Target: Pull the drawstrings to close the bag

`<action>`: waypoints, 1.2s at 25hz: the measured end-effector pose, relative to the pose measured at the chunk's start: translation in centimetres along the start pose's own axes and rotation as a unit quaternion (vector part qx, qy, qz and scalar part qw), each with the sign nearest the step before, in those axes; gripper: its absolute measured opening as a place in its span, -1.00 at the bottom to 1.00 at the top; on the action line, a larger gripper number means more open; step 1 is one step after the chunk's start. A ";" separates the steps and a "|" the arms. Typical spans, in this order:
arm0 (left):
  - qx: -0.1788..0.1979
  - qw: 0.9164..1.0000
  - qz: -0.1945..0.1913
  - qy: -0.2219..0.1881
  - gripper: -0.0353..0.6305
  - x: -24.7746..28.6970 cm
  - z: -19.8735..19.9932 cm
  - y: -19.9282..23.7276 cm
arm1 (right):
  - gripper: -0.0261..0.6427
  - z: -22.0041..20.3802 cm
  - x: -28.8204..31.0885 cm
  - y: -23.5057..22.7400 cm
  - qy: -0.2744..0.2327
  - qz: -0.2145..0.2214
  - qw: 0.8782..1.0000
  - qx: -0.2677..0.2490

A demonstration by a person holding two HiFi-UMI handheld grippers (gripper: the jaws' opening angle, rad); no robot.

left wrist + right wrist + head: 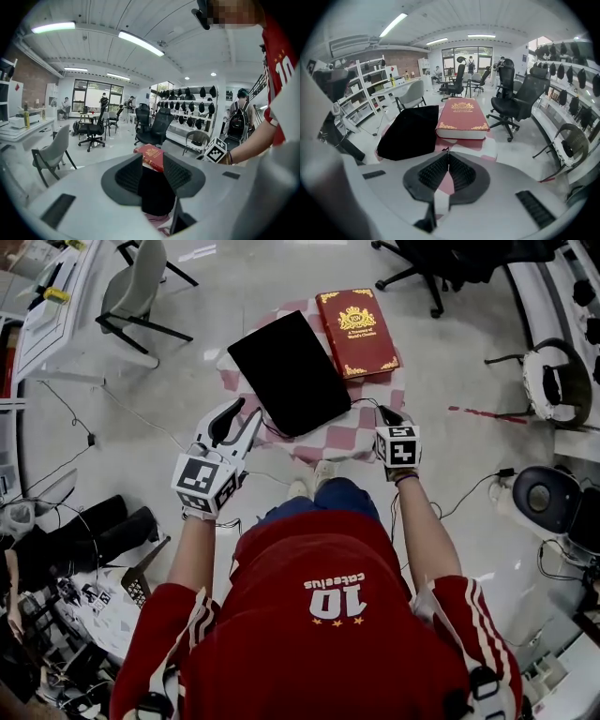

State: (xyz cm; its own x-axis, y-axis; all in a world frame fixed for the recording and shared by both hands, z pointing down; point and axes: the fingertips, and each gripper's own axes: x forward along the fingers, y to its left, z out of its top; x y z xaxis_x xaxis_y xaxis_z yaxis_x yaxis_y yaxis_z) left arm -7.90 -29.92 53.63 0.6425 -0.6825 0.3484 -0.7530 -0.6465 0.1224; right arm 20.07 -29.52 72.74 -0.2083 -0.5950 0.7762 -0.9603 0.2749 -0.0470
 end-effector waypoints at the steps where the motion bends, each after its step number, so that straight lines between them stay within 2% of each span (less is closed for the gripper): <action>1: 0.002 1.000 0.002 0.003 -0.47 -0.3 -0.4 0.2 | -0.85 0.1 -0.2 0.1 -0.001 0.000 1.000 0.000; 4: 0.013 1.000 0.006 0.014 -0.47 -1.0 -1.9 0.8 | -0.85 0.3 -0.5 0.4 -0.004 -0.003 1.000 0.000; 9: -0.009 0.999 0.007 0.031 -0.47 -1.2 -4.9 1.8 | -0.85 0.3 -0.8 0.5 -0.005 -0.008 1.000 0.001; 16: 0.032 0.997 0.016 0.065 -0.47 0.1 -9.3 2.4 | -0.85 -0.2 -0.9 -0.1 -0.001 -0.013 1.000 0.006; 22: 0.009 0.995 0.016 0.095 -0.47 1.5 -13.0 2.5 | -0.85 -0.8 -1.0 -0.4 0.002 -0.014 1.000 0.013; 30: -0.005 0.990 -0.020 0.138 -0.47 3.6 -17.7 1.4 | -0.85 -1.3 -0.7 -0.6 0.007 -0.015 1.000 0.022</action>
State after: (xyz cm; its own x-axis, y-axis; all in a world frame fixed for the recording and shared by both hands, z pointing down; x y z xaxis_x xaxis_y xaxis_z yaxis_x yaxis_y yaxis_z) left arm -9.12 -27.28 71.47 0.6095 -0.5372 0.5831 -0.7304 -0.6664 0.1496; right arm 21.06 -28.24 73.05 -0.1781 -0.5921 0.7859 -0.9732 0.2241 -0.0517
